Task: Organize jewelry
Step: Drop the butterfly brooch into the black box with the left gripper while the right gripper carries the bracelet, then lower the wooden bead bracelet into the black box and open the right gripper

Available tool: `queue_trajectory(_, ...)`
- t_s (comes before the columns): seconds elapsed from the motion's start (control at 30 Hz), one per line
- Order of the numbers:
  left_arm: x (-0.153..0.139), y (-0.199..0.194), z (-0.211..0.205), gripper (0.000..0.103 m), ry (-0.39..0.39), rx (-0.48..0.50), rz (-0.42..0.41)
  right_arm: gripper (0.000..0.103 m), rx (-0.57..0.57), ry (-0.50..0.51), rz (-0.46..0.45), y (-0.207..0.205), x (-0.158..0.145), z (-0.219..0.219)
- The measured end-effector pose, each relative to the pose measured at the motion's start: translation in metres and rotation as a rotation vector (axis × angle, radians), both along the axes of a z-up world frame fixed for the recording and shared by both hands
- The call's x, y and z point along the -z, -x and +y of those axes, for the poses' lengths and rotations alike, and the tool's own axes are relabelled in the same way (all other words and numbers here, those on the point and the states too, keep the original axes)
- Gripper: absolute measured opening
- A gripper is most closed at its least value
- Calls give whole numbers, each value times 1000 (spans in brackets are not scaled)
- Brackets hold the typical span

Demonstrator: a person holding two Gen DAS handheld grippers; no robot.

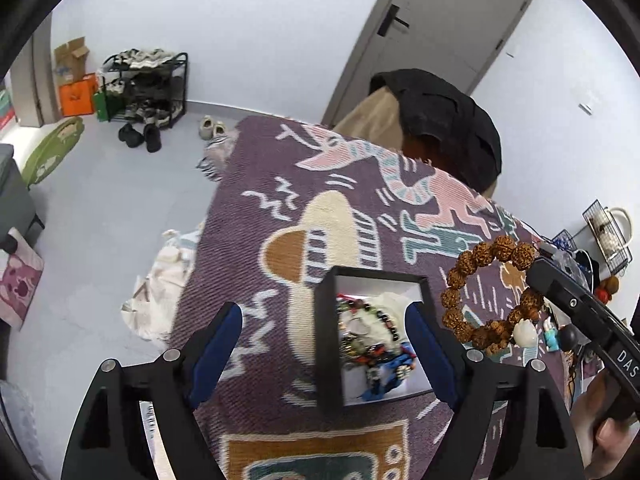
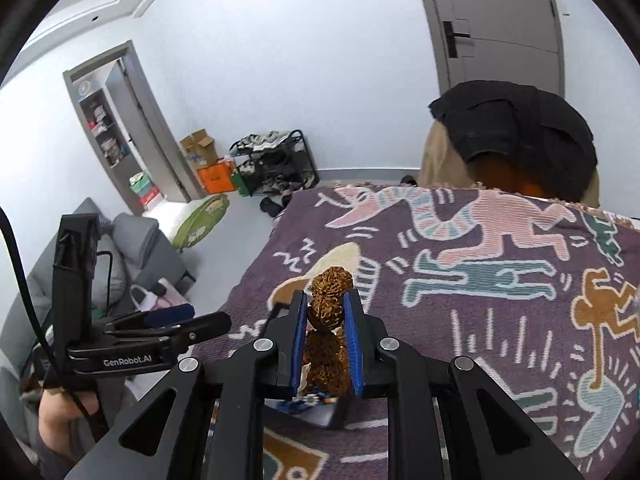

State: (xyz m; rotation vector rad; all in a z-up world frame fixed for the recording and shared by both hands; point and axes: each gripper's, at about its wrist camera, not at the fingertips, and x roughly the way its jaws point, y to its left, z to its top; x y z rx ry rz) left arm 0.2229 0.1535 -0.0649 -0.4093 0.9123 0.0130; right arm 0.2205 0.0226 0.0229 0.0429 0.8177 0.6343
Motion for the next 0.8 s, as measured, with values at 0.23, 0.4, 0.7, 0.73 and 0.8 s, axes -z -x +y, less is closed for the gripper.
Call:
queue_trajectory(0.23,9,14,23,84,9,-38,2,20,-34,23,8,6,6,26)
queue_trajectory(0.4,12,23,32,84,15,-49,-1,20,-39,41,22,7,13,37)
queue_trajectory(0.7,17,36,41,84,20,-56,-4,71,24,90,91,0,32,36)
queue_trajectory(0.73,16,37,41,84,19,-56,-6,73,35,90,81,1,31,31)
queue_trajectory(0.8,14,39,40,84,17,-55,-12,73,42,81,93,2,30,23)
